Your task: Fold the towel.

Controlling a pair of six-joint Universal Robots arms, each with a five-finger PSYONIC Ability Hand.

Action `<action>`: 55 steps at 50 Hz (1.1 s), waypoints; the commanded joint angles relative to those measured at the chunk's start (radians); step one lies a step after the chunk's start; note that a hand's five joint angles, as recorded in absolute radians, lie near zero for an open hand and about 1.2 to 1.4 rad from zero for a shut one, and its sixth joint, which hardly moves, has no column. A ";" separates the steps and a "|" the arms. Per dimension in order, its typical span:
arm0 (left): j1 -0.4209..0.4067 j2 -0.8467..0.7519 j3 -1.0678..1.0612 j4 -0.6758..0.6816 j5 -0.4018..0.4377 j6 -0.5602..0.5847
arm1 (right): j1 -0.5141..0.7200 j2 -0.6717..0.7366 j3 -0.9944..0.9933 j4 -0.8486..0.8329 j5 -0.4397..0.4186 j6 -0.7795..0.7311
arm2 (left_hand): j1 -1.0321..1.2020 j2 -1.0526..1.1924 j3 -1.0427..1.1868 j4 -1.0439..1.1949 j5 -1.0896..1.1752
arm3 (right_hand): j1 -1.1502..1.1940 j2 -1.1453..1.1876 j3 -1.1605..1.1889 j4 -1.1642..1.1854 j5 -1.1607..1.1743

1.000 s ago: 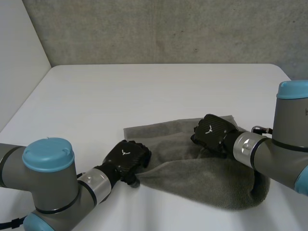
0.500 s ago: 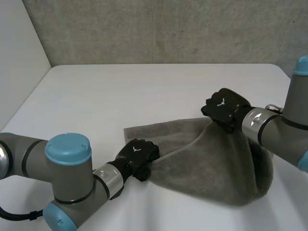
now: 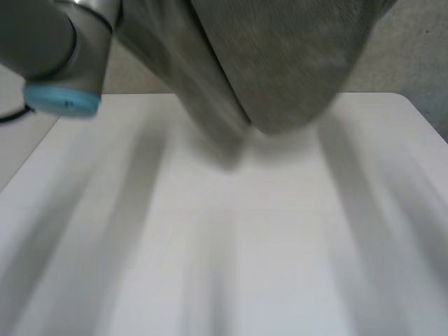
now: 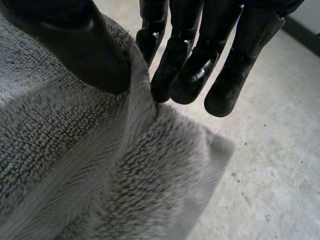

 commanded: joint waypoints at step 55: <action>0.199 -0.005 -1.119 0.343 0.177 0.099 | -0.214 -0.196 1.215 0.069 -0.449 -0.237 | -0.521 -0.582 -0.580 -0.588 -0.557 | 0.056 0.056 0.045 0.050 0.068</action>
